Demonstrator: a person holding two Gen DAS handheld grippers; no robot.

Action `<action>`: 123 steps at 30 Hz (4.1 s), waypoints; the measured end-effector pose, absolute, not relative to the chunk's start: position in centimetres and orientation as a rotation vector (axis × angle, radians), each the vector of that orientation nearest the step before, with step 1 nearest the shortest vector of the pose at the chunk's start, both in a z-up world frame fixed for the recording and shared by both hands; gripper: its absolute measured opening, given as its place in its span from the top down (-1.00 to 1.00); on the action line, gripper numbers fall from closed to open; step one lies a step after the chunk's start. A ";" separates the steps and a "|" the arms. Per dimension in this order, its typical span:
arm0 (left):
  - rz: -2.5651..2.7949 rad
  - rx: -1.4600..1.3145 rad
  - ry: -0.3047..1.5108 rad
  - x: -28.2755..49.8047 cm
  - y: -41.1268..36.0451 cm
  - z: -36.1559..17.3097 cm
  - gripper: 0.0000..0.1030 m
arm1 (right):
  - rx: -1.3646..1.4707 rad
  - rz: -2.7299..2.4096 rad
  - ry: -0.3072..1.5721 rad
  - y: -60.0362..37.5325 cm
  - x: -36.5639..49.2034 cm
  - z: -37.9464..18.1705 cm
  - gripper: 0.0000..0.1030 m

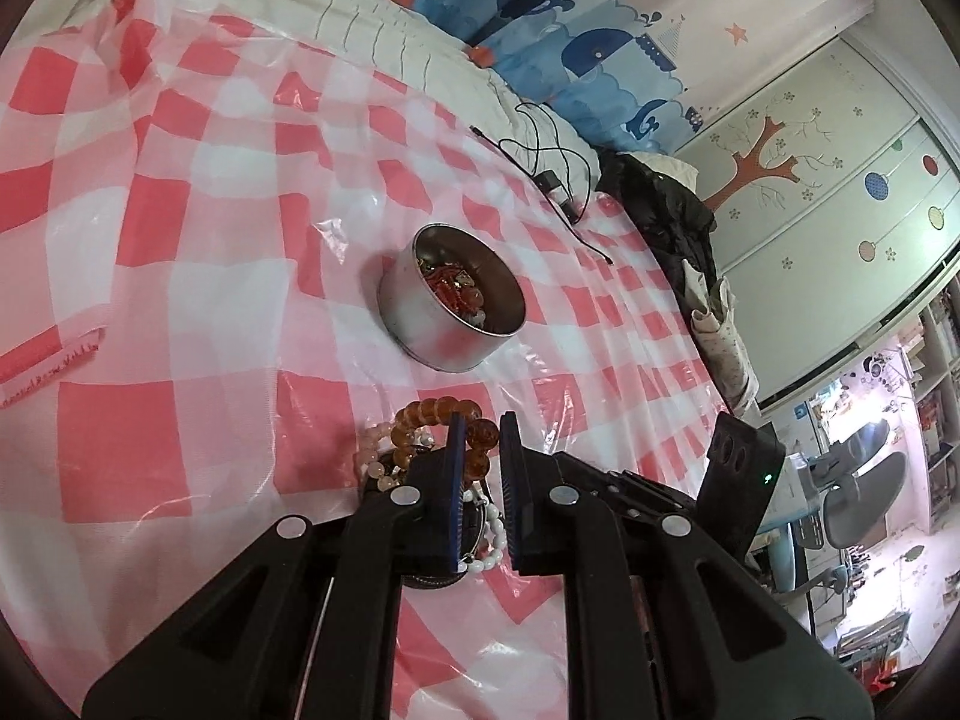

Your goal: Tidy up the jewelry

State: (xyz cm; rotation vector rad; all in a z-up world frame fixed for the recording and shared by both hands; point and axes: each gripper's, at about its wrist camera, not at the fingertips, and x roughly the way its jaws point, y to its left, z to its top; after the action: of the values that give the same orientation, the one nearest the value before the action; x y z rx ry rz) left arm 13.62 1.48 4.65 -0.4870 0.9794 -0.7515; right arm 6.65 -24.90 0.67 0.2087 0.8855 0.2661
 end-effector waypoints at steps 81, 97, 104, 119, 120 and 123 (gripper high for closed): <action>-0.096 0.071 0.793 4.1 -3.0 3.2 -0.85 | 0.170 0.180 0.875 -23.4 2.4 -0.8 -0.43; -0.086 0.064 0.839 3.9 -2.9 1.0 -0.85 | 0.118 0.167 0.870 -22.7 1.9 -1.0 -0.85; -0.097 0.050 0.846 4.0 -2.8 0.8 -0.85 | 0.136 0.163 0.857 -22.9 1.8 -0.9 -0.85; -0.107 0.037 0.854 4.3 -2.8 0.5 -0.85 | 0.148 0.161 0.856 -23.2 1.8 -1.0 -0.85; -0.108 0.036 0.854 4.3 -2.8 0.5 -0.85 | 0.147 0.161 0.856 -23.3 1.8 -1.0 -0.85; -0.108 0.035 0.855 4.3 -2.8 0.5 -0.85 | 0.150 0.163 0.856 -23.3 1.8 -1.0 -0.85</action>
State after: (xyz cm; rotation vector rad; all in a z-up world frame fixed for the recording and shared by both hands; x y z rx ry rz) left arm 4.25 -2.83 0.46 0.0346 0.8550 -0.1081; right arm 1.76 -23.27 -1.01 0.1496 0.8556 0.1628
